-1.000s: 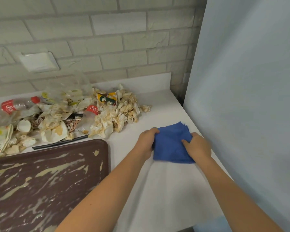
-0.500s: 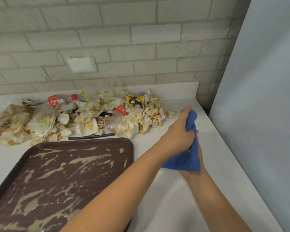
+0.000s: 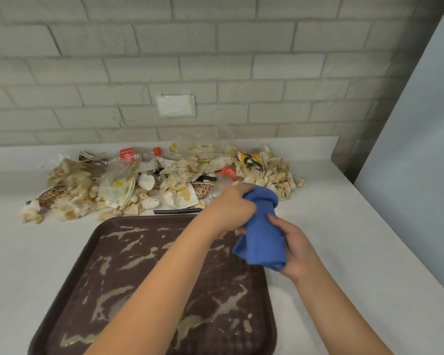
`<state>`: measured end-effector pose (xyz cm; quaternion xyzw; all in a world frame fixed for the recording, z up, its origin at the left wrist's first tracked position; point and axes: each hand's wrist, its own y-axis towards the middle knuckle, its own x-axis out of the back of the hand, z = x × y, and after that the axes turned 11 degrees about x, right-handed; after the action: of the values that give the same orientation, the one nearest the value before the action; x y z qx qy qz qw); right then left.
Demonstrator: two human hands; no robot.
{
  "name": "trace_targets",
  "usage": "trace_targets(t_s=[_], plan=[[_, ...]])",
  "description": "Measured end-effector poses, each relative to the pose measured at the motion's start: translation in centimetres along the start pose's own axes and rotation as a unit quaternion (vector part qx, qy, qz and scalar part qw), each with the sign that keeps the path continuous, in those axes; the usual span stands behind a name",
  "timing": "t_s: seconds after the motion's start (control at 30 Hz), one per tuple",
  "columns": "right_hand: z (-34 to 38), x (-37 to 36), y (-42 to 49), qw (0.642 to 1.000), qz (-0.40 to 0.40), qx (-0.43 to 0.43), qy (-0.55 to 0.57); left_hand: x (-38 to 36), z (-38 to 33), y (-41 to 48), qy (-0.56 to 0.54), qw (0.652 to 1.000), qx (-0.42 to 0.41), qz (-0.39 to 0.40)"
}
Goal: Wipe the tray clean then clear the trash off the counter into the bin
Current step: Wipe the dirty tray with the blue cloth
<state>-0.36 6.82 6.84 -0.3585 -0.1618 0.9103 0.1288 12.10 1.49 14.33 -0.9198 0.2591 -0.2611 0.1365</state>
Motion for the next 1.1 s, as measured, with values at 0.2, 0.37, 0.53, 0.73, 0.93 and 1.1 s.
trace_targets(t_s=[0.2, 0.37, 0.53, 0.73, 0.93, 1.1], plan=[[-3.6, -4.7, -0.3, 0.997, -0.061, 0.03, -0.037, 4.8, 6.1, -1.0, -0.026, 1.0, 0.008, -0.007], [-6.5, -7.3, -0.8, 0.993, -0.045, 0.069, -0.085, 6.9, 11.5, -1.5, -0.147, 0.983, 0.092, 0.061], [-7.8, -9.0, -2.0, 0.921, -0.08, 0.246, -0.291, 8.9, 13.4, -1.6, -0.266, 0.956, 0.082, 0.094], [-5.9, -8.7, -2.7, 0.839, 0.049, 0.204, -0.502, 9.5, 12.1, -2.3, -0.237, 0.971, -0.041, 0.017], [-3.7, -8.5, -1.1, 0.759, 0.013, 0.305, -0.576, 9.1, 10.4, -1.9, -0.212, 0.974, -0.073, -0.032], [-3.2, -5.9, 0.7, 0.903, -0.008, 0.221, -0.369, 12.2, 11.5, -2.1, -0.254, 0.964, -0.033, -0.077]])
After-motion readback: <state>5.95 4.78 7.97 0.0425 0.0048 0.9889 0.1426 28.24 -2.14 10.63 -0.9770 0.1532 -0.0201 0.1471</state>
